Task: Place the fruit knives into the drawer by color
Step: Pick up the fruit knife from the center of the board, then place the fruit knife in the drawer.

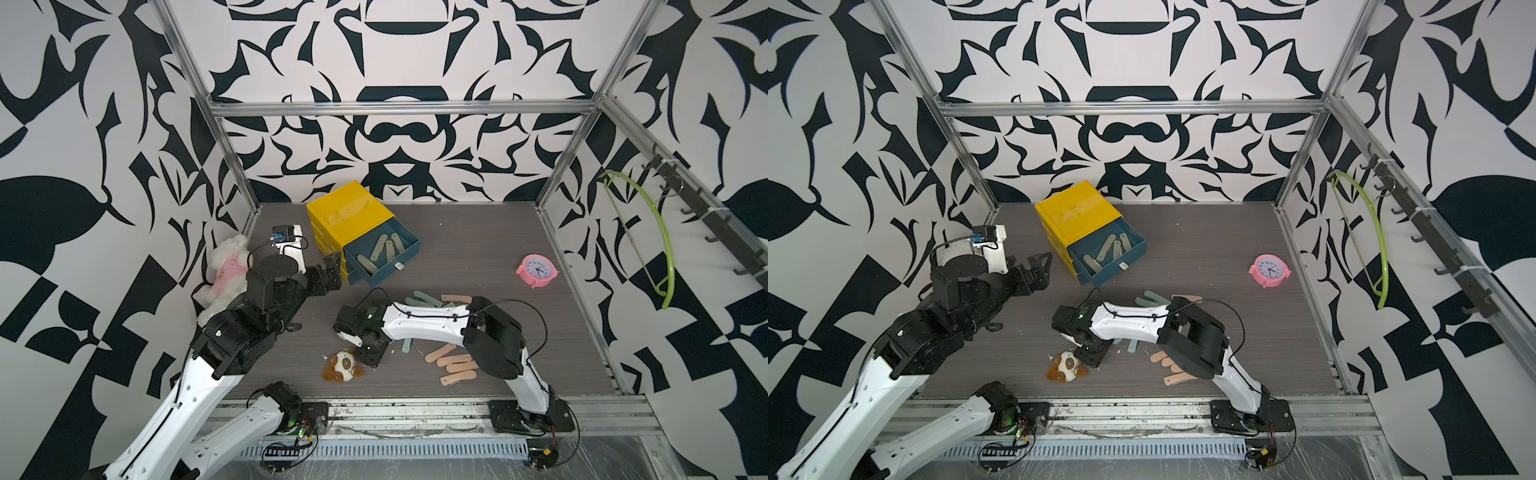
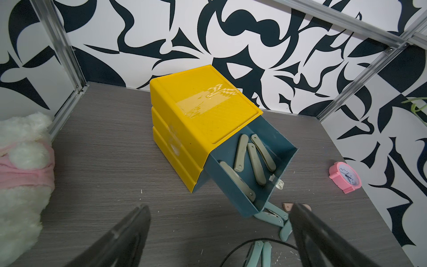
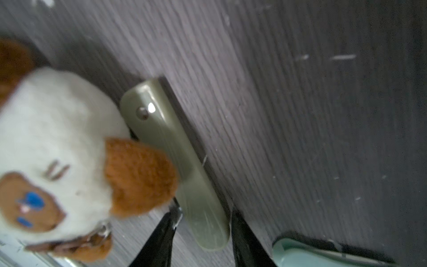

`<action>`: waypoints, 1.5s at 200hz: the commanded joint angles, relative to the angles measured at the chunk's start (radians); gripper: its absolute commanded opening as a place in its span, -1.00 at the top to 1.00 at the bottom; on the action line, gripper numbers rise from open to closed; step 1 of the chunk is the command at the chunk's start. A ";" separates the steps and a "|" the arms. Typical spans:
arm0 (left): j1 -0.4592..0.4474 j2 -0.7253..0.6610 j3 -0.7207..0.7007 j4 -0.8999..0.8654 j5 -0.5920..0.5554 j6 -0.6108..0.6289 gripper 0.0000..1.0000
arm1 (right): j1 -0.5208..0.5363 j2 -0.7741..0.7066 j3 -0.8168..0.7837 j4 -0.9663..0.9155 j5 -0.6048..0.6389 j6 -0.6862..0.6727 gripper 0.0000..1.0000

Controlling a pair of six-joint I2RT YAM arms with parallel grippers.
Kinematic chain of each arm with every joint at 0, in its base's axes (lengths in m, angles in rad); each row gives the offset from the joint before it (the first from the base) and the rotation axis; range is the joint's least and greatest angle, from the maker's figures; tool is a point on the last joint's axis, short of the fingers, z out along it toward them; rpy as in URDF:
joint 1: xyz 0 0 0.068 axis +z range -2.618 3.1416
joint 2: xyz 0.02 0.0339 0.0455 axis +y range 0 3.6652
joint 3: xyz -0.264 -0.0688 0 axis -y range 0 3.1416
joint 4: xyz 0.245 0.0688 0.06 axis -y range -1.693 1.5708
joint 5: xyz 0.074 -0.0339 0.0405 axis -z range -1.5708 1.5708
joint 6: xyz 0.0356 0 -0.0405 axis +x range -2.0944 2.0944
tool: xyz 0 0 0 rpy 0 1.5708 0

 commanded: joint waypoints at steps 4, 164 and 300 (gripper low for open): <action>0.005 0.002 -0.029 -0.003 -0.015 0.015 -0.98 | 0.005 0.014 0.001 -0.038 -0.007 -0.015 0.17; 0.013 0.020 -0.048 0.003 0.007 0.002 -0.98 | 0.005 -0.187 -0.212 0.192 0.037 0.081 1.00; 0.019 0.052 -0.097 0.012 0.018 -0.013 -0.98 | -0.020 -0.575 -0.565 0.322 0.149 0.263 1.00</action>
